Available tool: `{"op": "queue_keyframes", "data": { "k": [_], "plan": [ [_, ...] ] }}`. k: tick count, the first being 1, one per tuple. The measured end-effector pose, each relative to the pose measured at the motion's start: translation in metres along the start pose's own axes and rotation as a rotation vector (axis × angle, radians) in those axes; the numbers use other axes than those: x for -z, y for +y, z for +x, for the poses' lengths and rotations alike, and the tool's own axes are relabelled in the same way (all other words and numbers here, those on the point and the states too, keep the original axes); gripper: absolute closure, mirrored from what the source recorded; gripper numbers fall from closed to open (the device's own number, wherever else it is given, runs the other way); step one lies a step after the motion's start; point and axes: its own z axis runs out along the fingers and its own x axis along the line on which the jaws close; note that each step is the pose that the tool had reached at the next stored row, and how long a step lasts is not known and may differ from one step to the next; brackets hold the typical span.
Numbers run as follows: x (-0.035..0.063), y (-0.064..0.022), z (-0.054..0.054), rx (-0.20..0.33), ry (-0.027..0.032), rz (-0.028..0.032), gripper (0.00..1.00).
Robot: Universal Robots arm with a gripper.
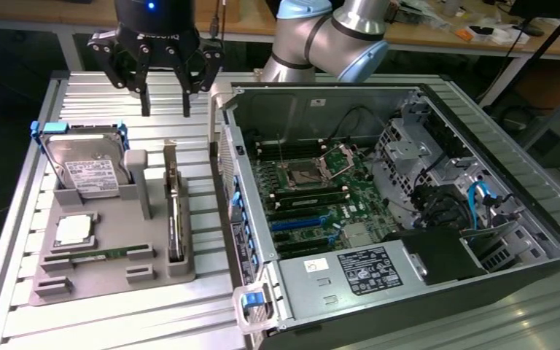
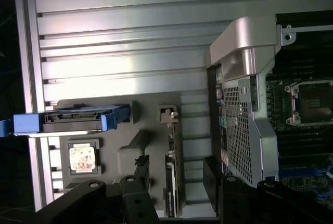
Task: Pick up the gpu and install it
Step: 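Pick up the gpu and move the gpu toward the slot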
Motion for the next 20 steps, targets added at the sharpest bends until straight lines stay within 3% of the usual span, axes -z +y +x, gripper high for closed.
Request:
{"op": "queue_keyframes", "data": {
  "k": [9,20],
  "plan": [
    [-0.0009,-0.007,-0.001,0.0,0.0001,0.0,0.46],
    [-0.0022,-0.0292,-0.002,0.0,0.0,0.0,0.46]
  ]
}}
